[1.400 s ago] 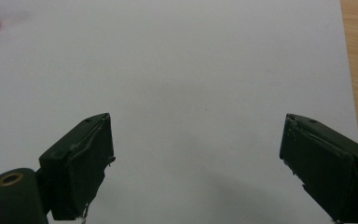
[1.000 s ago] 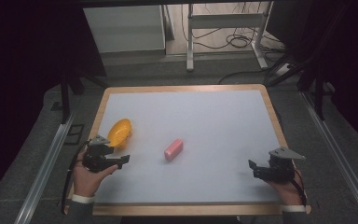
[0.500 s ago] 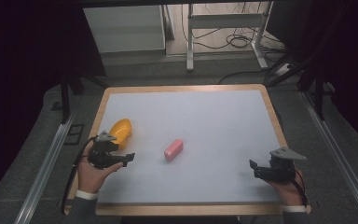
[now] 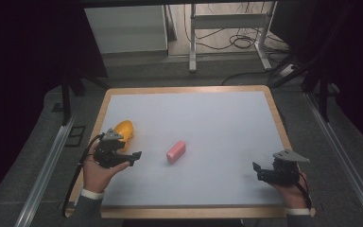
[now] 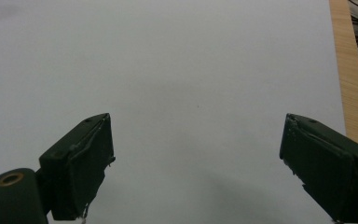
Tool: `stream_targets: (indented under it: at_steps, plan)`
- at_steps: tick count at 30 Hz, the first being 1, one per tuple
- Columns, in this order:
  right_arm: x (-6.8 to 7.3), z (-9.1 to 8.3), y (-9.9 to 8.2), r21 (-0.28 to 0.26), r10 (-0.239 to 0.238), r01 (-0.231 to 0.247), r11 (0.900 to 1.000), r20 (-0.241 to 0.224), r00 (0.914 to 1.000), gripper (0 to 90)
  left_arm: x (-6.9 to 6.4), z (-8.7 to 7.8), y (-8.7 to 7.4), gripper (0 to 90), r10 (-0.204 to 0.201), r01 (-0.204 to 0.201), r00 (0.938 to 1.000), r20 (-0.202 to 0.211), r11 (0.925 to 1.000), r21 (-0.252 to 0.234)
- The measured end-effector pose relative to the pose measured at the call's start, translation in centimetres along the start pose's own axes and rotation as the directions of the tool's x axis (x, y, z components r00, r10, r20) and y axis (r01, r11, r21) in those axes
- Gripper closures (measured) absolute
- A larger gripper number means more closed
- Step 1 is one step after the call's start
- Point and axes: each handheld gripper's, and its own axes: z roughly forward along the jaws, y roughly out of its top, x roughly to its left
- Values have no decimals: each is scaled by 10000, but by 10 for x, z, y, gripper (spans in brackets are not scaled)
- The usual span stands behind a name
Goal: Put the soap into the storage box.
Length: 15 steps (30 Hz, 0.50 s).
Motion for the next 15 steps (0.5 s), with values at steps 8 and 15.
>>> stream_targets:
  at_steps: [8,15]
  plan:
    - [-1,1,-1,73,44,-45,10000,67,10000,96,-7,8,9,238,163,-163,9999,7,9998,66]
    - [-2,0,-1,-5,18,-18,10000,40,10000,96,-12,14,17,238,378,-381,9992,110,9990,233]
